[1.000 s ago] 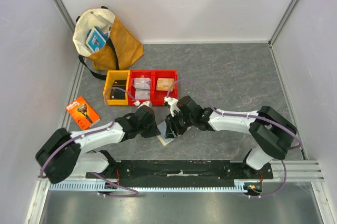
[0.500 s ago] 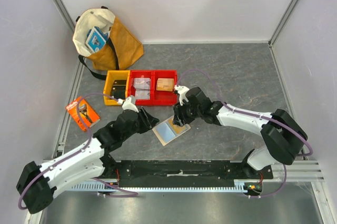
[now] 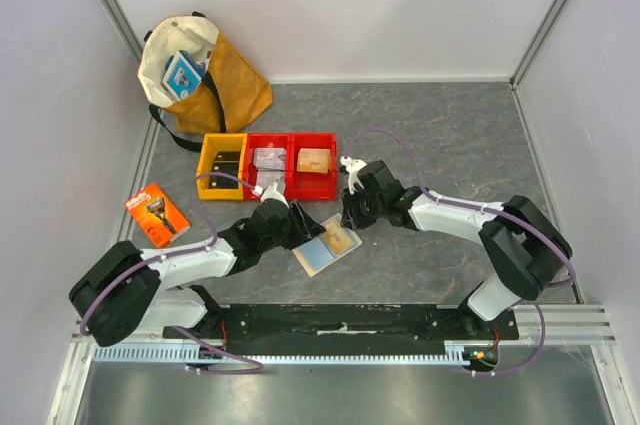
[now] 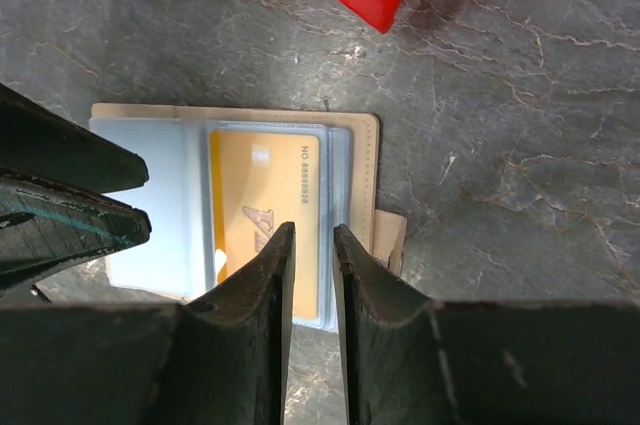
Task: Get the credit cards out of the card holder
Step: Remove the credit card from the card holder.
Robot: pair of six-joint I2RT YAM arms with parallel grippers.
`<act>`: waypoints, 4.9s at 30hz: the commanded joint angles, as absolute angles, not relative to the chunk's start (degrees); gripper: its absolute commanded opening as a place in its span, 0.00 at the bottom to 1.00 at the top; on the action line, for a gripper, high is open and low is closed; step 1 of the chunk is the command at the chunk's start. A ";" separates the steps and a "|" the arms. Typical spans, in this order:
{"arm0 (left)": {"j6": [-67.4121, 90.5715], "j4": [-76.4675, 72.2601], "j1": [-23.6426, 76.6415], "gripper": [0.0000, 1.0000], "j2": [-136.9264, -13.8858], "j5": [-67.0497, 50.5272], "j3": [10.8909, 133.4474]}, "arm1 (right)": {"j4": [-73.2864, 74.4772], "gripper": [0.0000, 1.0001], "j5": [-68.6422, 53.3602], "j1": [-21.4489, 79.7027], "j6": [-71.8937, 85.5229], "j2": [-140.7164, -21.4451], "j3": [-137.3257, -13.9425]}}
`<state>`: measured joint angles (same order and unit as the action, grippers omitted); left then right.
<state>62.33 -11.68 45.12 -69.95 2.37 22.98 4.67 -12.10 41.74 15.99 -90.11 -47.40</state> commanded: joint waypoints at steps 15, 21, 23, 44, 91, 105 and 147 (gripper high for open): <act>71.36 -23.73 45.09 0.48 -81.03 -2.64 20.22 | 0.61 0.19 -15.29 41.13 18.28 -94.31 -40.96; 71.46 -24.26 45.17 0.43 -81.91 -3.16 19.95 | 0.44 0.19 -15.91 41.05 18.81 -94.13 -40.17; 71.46 -24.52 45.09 0.42 -82.53 -3.25 20.13 | 0.53 0.19 -15.91 41.13 18.81 -94.04 -40.25; 72.51 -27.77 45.61 0.02 -84.99 -4.04 19.25 | 0.53 0.19 -15.73 41.13 19.51 -93.95 -40.08; 74.00 -19.86 45.44 0.07 -79.28 -3.61 17.23 | -6.86 0.08 -16.61 41.92 24.61 -94.48 -40.79; 74.00 -23.28 45.53 0.24 -78.66 -4.04 16.44 | -7.12 0.07 -14.85 41.04 25.75 -93.25 -38.67; 84.03 -21.71 45.70 0.02 -71.37 -7.38 9.49 | -7.30 0.07 -15.64 40.17 27.43 -95.81 -38.49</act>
<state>82.50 -25.10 45.12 -72.05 -6.04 10.33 -12.01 -19.75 41.01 29.43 -94.70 -39.38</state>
